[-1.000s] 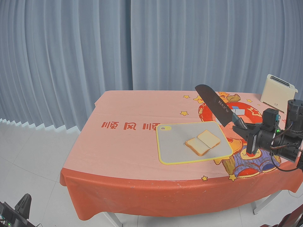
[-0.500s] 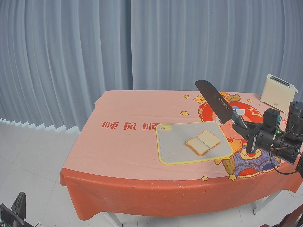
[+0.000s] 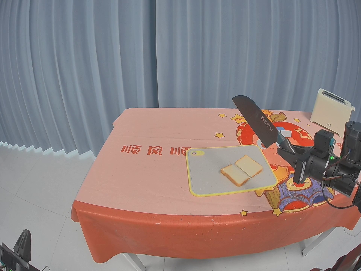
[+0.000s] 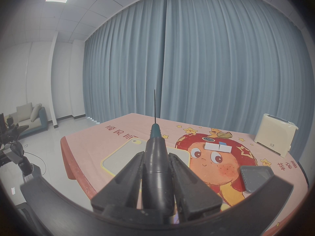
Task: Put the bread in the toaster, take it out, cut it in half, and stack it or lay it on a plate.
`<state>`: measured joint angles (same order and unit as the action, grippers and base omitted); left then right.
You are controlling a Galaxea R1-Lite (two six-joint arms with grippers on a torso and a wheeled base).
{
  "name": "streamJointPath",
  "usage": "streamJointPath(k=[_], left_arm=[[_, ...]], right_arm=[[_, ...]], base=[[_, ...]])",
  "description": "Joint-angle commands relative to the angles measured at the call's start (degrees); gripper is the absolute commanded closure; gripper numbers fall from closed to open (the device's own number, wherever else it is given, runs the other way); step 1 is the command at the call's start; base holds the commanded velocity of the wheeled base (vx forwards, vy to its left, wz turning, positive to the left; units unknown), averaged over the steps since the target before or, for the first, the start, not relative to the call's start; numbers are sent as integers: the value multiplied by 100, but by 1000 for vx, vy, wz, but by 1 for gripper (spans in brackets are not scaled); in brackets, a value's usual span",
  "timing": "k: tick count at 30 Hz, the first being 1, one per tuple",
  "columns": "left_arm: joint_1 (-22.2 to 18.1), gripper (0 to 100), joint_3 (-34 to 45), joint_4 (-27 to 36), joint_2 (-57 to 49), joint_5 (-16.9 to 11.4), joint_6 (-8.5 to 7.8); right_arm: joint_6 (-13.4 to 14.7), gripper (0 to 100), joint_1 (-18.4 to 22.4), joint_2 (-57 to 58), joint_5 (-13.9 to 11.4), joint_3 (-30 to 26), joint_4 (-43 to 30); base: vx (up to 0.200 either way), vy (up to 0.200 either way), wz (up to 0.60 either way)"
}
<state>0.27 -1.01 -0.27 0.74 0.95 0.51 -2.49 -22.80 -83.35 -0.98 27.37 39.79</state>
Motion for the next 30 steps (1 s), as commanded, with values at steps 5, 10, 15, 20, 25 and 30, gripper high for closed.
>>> streamJointPath(k=[5, 10, 15, 20, 25, 30], left_arm=[[0, 100, 101, -17, 22, 10, 2], [0, 100, 101, 0, 14, 19, 10], [0, 100, 101, 0, 14, 72, 10], [0, 100, 101, 0, 14, 72, 2], [0, 100, 101, 0, 14, 72, 2], [0, 100, 101, 0, 14, 72, 2]], right_arm=[[-6, 100, -14, 38, 1, -3, -6], [-6, 100, -14, 29, 1, -12, -6], [3, 100, -23, 64, -8, 32, 2], [11, 100, 12, 152, 1, 85, 2], [11, 100, -6, 170, 36, 49, 2], [38, 100, -14, 240, 45, 76, 2]], base=[[0, 0, 0], [0, 0, 0], [0, 0, 0], [0, 0, 0], [0, 0, 0], [0, 0, 0]])
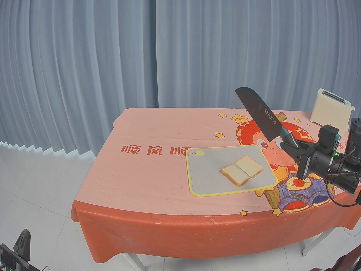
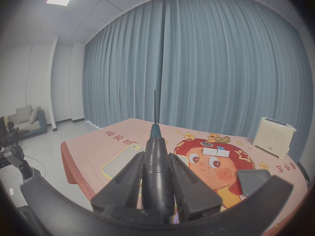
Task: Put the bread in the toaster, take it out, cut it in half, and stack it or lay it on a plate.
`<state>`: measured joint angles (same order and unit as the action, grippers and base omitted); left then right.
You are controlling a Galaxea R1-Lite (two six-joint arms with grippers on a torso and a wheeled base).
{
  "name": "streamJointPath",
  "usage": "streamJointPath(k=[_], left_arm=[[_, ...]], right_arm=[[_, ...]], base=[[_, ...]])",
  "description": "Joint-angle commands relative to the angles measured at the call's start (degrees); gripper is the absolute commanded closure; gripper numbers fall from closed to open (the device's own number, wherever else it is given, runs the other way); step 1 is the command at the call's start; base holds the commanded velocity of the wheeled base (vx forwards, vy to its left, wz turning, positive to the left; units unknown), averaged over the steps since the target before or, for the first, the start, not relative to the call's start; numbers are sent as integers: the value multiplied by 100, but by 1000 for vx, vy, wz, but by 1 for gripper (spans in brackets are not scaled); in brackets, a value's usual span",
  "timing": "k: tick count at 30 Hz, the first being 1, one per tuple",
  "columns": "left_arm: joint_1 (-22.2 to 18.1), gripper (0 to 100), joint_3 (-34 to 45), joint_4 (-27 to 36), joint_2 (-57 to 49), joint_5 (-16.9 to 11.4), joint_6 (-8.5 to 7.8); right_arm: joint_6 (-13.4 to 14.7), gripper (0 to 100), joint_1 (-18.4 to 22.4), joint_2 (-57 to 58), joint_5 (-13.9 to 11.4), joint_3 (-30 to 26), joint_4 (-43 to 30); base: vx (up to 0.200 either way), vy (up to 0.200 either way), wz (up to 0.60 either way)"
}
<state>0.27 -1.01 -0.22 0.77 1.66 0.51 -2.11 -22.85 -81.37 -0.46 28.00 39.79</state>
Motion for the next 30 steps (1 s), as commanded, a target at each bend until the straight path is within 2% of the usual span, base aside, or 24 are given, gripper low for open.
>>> streamJointPath(k=[1, 30], left_arm=[[0, 100, 101, -4, 11, -8, 2], [0, 100, 101, 4, 11, -8, 2]], right_arm=[[18, 100, 8, 60, 29, 12, 2], [88, 100, 219, 60, 64, 171, 2]], base=[[0, 0, 0], [0, 0, 0]])
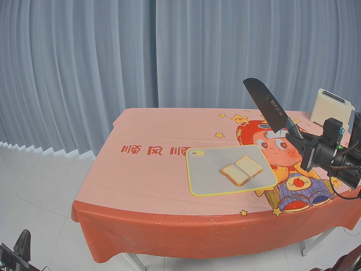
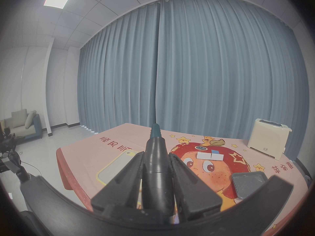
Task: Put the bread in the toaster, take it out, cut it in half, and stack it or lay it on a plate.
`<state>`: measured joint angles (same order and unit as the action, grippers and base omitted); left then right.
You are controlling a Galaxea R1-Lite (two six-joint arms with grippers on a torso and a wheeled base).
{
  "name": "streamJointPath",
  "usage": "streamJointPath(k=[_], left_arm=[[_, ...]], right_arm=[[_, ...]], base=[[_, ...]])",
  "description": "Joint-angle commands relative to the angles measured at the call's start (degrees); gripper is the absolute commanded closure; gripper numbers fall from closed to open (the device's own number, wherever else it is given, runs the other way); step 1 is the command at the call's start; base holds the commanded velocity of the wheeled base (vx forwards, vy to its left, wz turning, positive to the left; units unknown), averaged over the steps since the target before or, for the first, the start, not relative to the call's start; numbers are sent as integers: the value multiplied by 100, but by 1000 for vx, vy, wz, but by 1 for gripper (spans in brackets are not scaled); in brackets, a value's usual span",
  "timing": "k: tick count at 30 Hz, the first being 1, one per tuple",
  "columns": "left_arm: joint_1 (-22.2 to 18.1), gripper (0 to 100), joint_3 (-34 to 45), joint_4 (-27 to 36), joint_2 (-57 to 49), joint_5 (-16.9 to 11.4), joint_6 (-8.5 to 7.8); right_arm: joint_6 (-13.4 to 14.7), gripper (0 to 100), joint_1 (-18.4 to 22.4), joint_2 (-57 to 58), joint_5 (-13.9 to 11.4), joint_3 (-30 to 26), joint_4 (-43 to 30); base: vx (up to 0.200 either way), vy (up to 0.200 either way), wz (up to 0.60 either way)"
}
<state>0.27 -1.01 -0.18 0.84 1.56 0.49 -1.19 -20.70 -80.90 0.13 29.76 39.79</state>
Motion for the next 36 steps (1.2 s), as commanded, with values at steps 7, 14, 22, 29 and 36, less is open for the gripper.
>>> streamJointPath(k=[7, 14, 22, 29, 36], left_arm=[[8, 100, 101, 1, 4, 2, 4], [8, 100, 101, 1, 4, 2, 4], [8, 100, 101, 1, 4, 2, 4], [8, 100, 101, 1, 4, 2, 4], [8, 100, 101, 9, 4, 2, 4]], right_arm=[[-4, 100, 84, -23, -5, 4, 2], [-4, 100, 128, -31, 4, 39, 2], [-4, 100, 198, -23, 4, 39, 2], [-12, 100, 259, -31, -5, 48, 2], [-4, 100, 347, -49, 13, 153, -6]], base=[[0, 0, 0], [0, 0, 0], [0, 0, 0], [0, 0, 0], [0, 0, 0]])
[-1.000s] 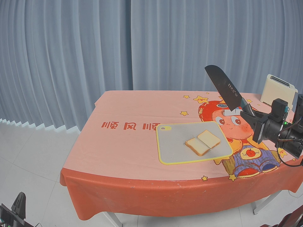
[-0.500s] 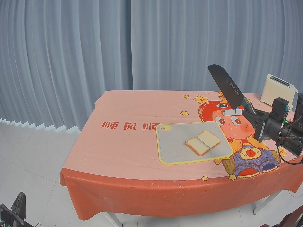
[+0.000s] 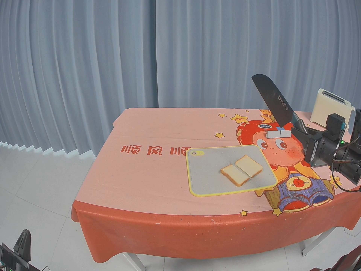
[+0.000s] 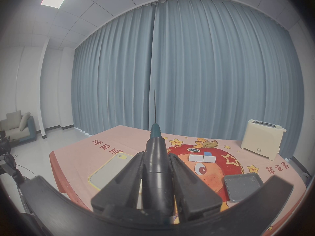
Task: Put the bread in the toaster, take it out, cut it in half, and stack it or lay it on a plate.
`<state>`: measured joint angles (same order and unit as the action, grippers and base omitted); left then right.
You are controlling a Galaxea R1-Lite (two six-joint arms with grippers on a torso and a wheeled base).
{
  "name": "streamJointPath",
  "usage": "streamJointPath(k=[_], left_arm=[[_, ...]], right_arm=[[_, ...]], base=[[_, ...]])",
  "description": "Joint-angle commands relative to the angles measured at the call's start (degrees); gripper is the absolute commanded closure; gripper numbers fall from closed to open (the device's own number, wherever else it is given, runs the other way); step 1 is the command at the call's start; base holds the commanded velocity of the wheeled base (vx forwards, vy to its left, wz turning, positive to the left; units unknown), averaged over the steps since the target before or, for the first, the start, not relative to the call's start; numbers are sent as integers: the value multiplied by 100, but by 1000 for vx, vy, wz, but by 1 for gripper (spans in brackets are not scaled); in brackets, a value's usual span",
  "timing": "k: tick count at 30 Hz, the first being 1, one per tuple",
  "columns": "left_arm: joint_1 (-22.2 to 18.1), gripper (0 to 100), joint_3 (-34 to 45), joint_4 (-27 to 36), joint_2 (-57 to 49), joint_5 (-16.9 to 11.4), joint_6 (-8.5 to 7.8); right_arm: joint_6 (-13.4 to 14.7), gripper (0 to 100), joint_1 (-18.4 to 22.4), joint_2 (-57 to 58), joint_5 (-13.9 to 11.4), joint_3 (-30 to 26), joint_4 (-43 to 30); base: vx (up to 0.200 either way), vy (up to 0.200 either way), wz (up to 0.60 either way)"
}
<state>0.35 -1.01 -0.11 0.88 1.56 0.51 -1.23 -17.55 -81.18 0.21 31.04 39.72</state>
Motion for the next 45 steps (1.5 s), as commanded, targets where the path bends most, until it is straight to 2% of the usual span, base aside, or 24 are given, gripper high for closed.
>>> streamJointPath(k=[1, 11, 22, 45], left_arm=[[0, 100, 101, 2, 0, 2, 2], [0, 100, 101, 2, 0, 2, 2], [0, 100, 101, 2, 0, 2, 2], [0, 100, 101, 2, 0, 2, 2]], right_arm=[[0, 100, 59, -21, 14, 8, 1], [9, 100, 77, -12, -12, 104, 10], [0, 100, 305, 5, -82, 113, 10], [0, 100, 305, -3, -65, 95, 10]], base=[[0, 0, 0], [0, 0, 0], [0, 0, 0], [0, 0, 0]])
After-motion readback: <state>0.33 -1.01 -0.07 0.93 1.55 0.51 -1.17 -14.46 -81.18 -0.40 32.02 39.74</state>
